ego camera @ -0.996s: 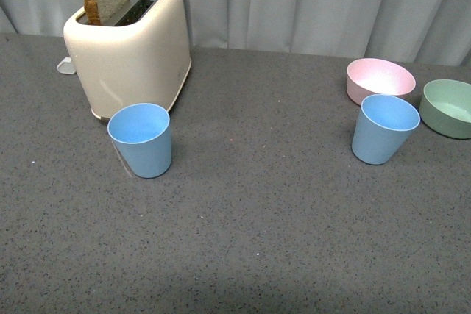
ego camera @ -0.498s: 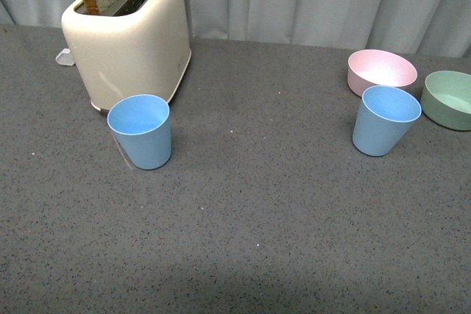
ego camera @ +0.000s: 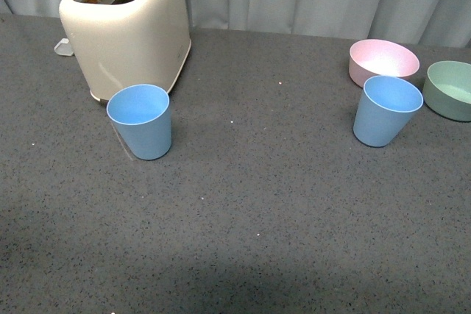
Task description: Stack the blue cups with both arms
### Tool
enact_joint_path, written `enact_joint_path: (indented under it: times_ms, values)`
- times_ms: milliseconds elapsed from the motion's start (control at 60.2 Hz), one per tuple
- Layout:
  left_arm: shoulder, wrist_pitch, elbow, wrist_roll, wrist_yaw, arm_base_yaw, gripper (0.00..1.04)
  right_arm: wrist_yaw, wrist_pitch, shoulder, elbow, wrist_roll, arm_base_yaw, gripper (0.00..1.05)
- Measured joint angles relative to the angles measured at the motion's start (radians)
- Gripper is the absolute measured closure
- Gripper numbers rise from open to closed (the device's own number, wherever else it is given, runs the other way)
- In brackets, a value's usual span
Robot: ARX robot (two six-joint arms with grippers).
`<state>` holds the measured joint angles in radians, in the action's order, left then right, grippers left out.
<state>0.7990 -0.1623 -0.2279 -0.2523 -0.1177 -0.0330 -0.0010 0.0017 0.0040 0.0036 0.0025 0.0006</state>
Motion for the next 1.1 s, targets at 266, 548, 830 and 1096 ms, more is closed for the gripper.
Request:
enact_joint_path:
  times_ms: [266,548,830,1096]
  values:
    - [0.473,-0.033,-0.225,-0.062,0.079,-0.042,0.07,0.0,0.0,0.0,0.0,0.0,0.0,0.1]
    - [0.803,0.1,-0.487,-0.122,0.096,-0.08,0.07,0.0,0.0,0.0,0.0,0.0,0.0,0.1]
    - [0.984,0.21,-0.667,-0.198,0.168,-0.085,0.07,0.0,0.0,0.0,0.0,0.0,0.0,0.1]
    - [1.086,0.269,-0.77,-0.228,0.184,-0.099,0.07,0.0,0.0,0.0,0.0,0.0,0.0,0.1]
